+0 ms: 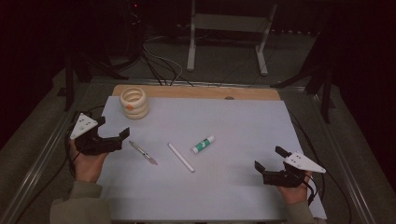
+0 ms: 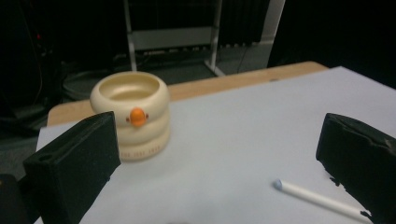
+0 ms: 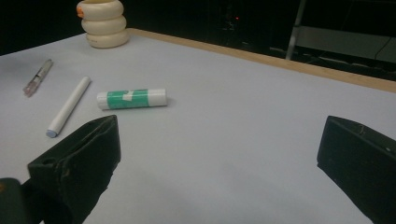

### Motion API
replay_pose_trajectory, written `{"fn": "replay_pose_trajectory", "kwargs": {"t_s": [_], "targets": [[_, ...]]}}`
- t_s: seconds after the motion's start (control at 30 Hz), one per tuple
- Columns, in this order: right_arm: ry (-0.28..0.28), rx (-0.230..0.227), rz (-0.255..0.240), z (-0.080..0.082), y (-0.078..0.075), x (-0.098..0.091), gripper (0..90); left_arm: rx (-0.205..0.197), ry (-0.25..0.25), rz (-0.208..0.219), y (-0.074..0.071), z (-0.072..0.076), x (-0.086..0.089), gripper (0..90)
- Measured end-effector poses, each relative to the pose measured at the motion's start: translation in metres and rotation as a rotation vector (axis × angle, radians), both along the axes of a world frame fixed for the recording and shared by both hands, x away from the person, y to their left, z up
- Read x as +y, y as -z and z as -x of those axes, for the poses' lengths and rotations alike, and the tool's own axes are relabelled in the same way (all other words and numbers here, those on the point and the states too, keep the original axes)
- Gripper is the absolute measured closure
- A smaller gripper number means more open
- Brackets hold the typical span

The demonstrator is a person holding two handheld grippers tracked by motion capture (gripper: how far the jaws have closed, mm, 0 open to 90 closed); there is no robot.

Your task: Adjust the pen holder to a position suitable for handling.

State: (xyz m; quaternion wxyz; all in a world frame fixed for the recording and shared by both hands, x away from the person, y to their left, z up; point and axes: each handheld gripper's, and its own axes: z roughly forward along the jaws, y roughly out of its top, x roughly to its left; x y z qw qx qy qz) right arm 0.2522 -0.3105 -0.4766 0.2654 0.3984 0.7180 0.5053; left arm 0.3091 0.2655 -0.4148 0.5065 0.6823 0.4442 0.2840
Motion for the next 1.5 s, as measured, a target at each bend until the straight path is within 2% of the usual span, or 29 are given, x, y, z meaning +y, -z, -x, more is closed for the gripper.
{"fn": "replay_pose_trajectory", "kwargs": {"t_s": [0.07,0.17,0.43,0.53,0.63,0.77,0.97,1.33,1.5], "targets": [[0.003,0.000,0.009,-0.001,0.001,0.000,0.0,-0.015,-0.016,-0.010,0.001,-0.005,0.002,0.1],[0.005,0.003,0.014,-0.002,0.002,0.001,0.0,-0.014,-0.029,-0.038,0.003,-0.012,0.004,0.1],[0.008,-0.001,0.017,-0.002,0.002,0.002,0.0,0.005,-0.040,-0.062,0.005,-0.032,0.006,0.1],[0.007,-0.001,0.016,-0.003,0.003,0.002,0.0,0.018,-0.060,-0.065,0.004,-0.039,0.005,0.1],[0.008,-0.001,0.013,-0.002,0.002,0.002,0.0,0.018,-0.075,-0.089,0.003,-0.046,0.003,0.0],[0.012,0.000,0.011,-0.002,0.002,0.001,0.0,0.034,-0.082,-0.095,0.000,-0.055,0.003,0.0],[0.011,0.002,0.013,-0.003,0.003,0.002,0.0,0.037,-0.107,-0.086,-0.002,-0.068,0.005,0.0],[0.011,0.000,0.014,-0.003,0.003,0.002,0.0,0.054,-0.132,-0.096,-0.004,-0.091,0.002,0.1],[0.011,0.003,0.014,-0.003,0.003,0.002,0.0,0.081,-0.146,-0.112,-0.002,-0.102,0.001,0.1]]}}
